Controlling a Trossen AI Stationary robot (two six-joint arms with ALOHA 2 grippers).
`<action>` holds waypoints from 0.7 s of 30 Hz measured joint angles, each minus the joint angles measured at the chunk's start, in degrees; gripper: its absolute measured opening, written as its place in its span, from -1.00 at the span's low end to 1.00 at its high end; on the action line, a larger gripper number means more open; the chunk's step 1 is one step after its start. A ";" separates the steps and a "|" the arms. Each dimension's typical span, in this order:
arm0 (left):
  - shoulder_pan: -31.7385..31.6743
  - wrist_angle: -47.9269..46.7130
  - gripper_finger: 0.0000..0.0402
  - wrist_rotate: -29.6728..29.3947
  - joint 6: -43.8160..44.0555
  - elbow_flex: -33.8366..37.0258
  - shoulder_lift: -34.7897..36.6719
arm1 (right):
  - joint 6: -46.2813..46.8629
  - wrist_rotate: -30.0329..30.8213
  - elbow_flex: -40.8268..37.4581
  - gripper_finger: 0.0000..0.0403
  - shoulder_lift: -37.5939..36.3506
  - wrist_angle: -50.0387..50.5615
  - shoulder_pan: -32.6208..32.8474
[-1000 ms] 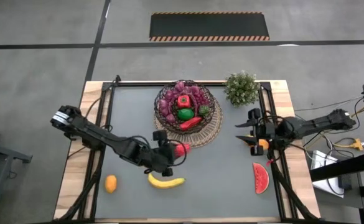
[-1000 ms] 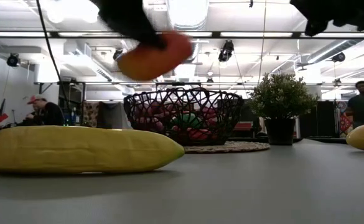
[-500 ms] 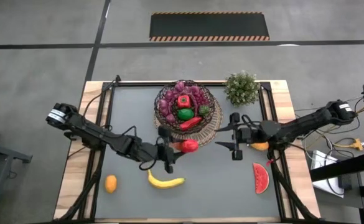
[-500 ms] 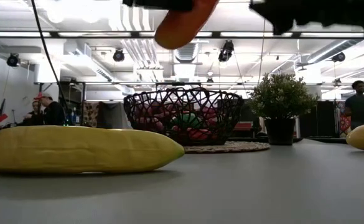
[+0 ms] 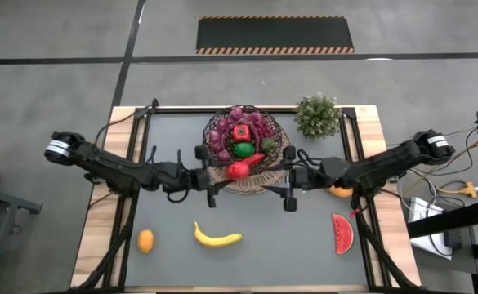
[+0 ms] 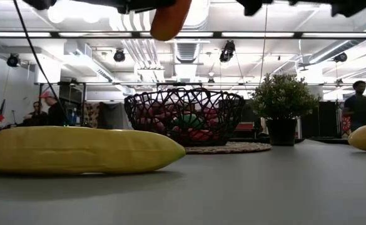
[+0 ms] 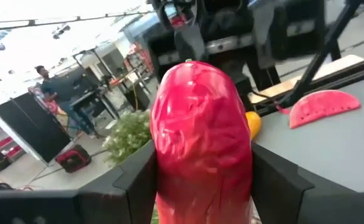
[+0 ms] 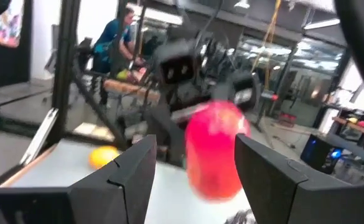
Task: Build produce basket
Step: Put the red mango into the basket
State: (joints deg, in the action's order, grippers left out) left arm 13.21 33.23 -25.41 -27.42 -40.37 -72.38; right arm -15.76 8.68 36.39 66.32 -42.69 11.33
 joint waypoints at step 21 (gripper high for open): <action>-0.74 5.69 -0.05 -2.21 -1.55 4.08 1.72 | -1.43 1.01 14.54 0.01 14.85 0.24 -4.78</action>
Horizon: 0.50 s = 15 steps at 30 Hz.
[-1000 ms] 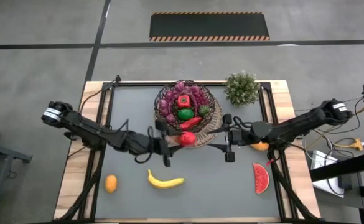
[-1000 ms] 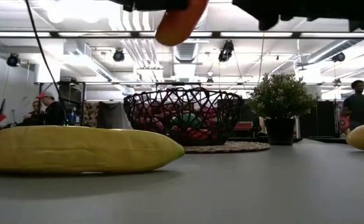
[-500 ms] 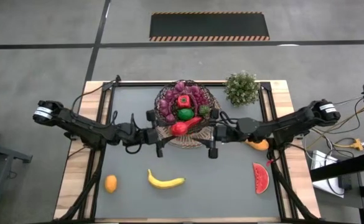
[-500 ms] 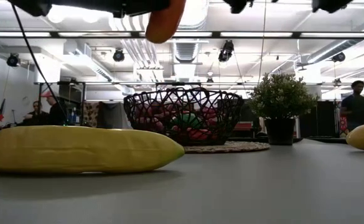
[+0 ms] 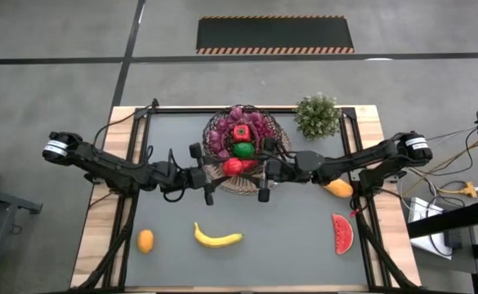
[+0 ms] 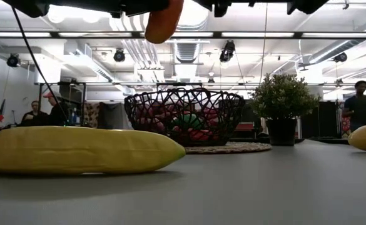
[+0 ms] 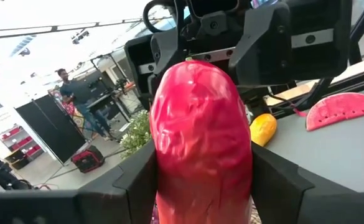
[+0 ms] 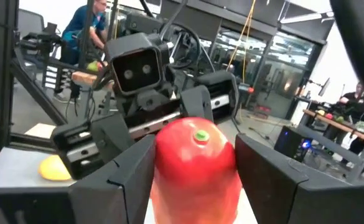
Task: Build produce basket
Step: Put the red mango into the basket
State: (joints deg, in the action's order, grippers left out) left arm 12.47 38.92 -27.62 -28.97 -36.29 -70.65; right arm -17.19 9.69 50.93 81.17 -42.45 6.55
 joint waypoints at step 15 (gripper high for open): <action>-0.02 0.60 0.21 -0.94 0.67 0.11 0.17 | 0.08 -0.70 1.21 -0.41 0.07 2.36 -0.62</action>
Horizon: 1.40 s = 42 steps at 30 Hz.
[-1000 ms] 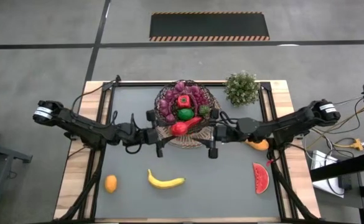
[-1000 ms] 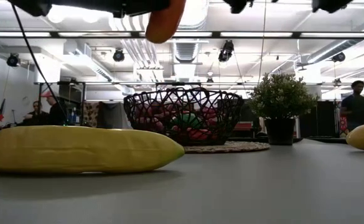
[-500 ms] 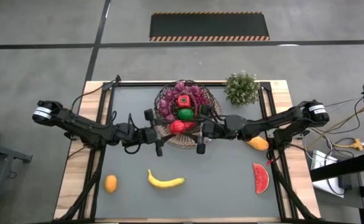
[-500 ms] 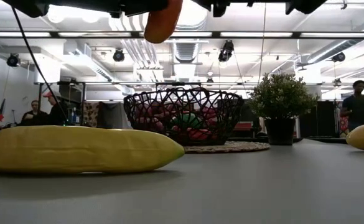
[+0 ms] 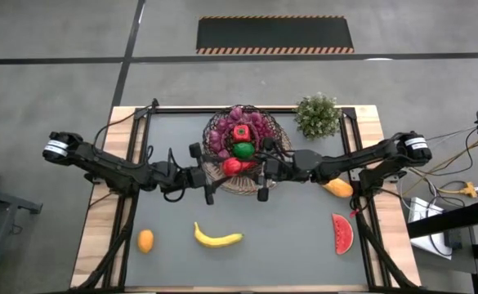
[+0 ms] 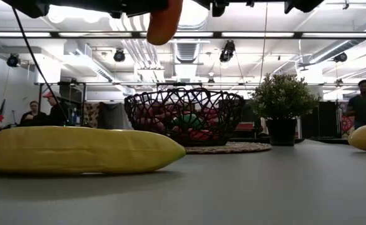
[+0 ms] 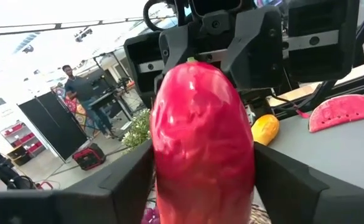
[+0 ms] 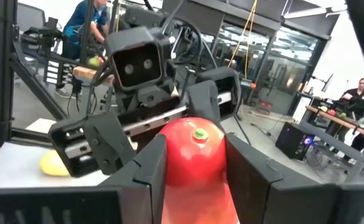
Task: Build produce basket
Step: Put the red mango into the basket
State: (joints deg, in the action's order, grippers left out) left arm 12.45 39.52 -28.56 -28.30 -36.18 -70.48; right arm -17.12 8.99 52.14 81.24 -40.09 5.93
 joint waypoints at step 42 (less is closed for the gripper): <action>0.00 -12.56 0.65 -8.52 2.02 5.70 19.02 | 21.77 7.69 18.35 -0.38 22.52 22.10 -18.71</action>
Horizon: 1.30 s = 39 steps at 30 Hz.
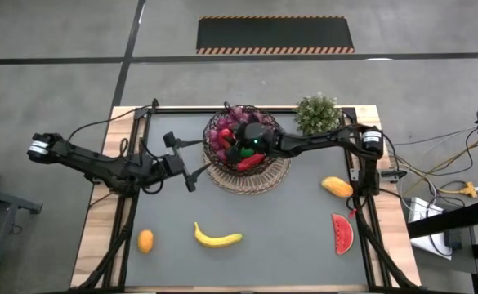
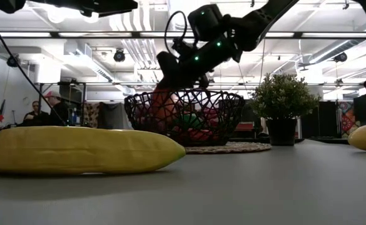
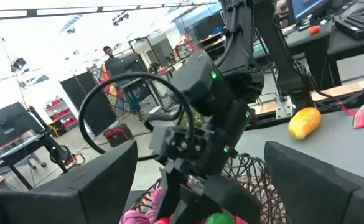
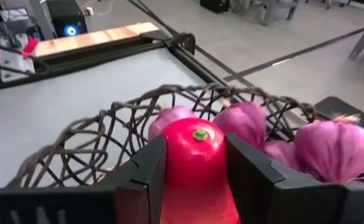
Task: Build produce basket
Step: Put the red mango into the basket
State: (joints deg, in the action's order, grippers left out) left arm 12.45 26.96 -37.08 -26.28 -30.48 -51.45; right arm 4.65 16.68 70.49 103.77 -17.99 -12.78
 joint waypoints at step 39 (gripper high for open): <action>0.00 2.61 0.65 -0.02 -1.49 1.49 1.00 | -1.64 1.81 7.38 -0.94 -1.70 24.31 0.00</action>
State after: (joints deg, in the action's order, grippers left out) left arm 12.45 29.57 -37.10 -27.77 -28.99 -50.46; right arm 3.01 18.49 77.87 102.07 6.31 -12.78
